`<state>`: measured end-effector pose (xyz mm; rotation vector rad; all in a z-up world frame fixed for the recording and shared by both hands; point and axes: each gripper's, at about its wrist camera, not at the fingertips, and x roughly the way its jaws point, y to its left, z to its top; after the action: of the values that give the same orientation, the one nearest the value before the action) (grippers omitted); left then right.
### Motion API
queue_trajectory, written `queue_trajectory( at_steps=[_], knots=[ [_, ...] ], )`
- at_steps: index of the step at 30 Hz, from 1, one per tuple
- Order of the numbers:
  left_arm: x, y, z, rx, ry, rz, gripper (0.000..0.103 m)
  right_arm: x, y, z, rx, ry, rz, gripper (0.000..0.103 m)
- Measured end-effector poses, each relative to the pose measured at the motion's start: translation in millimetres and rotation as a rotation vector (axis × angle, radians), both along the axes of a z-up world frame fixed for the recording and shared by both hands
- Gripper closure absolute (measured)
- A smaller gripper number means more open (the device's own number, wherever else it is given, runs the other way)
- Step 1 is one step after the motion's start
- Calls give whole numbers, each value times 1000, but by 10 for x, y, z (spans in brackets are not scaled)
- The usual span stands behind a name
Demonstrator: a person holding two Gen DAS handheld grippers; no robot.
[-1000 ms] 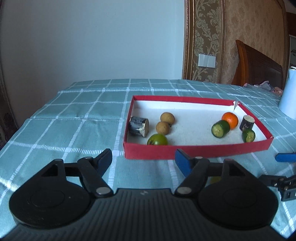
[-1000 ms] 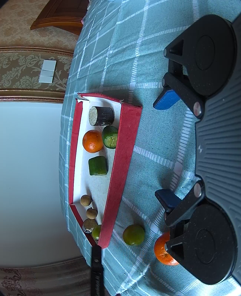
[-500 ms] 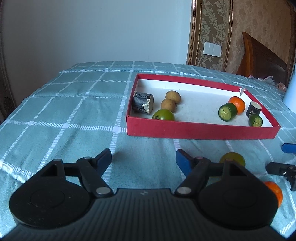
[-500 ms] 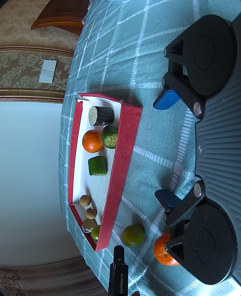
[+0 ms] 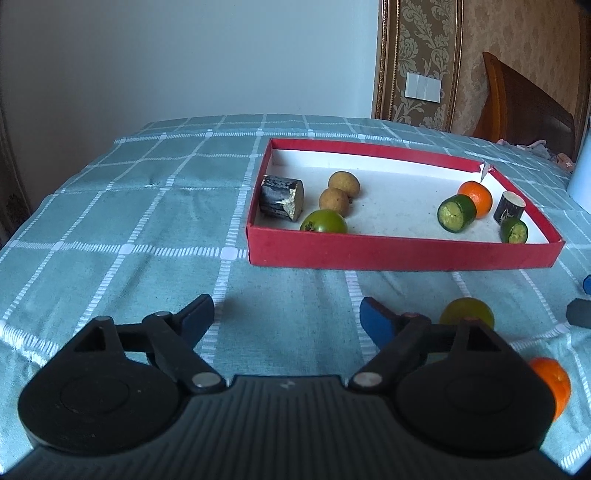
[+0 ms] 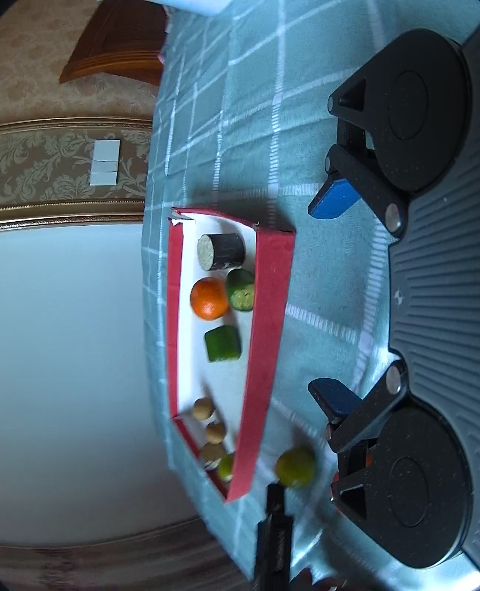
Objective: Organize fruits
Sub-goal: 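Move the right tool to the orange on the cloth and grasp it, then carry the orange into the tray beside the other orange and open the right tool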
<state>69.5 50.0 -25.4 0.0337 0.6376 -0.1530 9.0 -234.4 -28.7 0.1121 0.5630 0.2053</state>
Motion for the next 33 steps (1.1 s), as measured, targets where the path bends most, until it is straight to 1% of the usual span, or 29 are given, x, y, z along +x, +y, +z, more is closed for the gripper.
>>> queue_trajectory(
  at_steps=[2,4,7,10,15,16,17,21,23,24,26,27,28,29,31,33],
  knots=[
    [4,-8,-3,4,3,-3,14,-107,23,49,51,-8,38,9],
    [8,-18,-4,10,5,-5,13,-179,97,112,51,-20,73,9],
    [11,-30,-8,12,8,-10,10,-266,277,196,13,-47,112,9],
    [14,-37,-11,17,10,-12,9,-307,465,214,-23,-56,163,9],
    [21,-49,-16,23,15,-18,6,-311,736,142,-150,-75,165,10],
    [28,-52,-19,23,19,-22,3,-294,756,126,-152,-71,165,10],
    [31,-60,-23,27,22,-24,2,-273,774,113,-148,-65,168,10],
    [33,-63,-23,29,23,-21,1,-198,834,40,-136,-30,190,10],
    [33,-64,-23,29,23,-21,1,-169,868,8,-147,-23,189,10],
    [33,-64,-23,29,23,-21,1,-164,885,-10,-157,-22,191,14],
    [34,-64,-23,29,23,-21,0,-171,892,-32,-131,-16,211,24],
    [35,-64,-23,29,23,-21,0,-178,899,-35,-112,-12,228,36],
    [35,-63,-24,29,24,-22,0,-187,907,-32,-99,-9,243,41],
    [35,-63,-24,28,24,-22,0,-192,928,-30,-102,-8,250,49],
    [35,-70,-26,30,24,-21,0,-203,971,-38,-113,-2,270,60],
    [34,-71,-26,30,24,-21,0,-229,996,-47,-121,-13,264,61]
  ],
)
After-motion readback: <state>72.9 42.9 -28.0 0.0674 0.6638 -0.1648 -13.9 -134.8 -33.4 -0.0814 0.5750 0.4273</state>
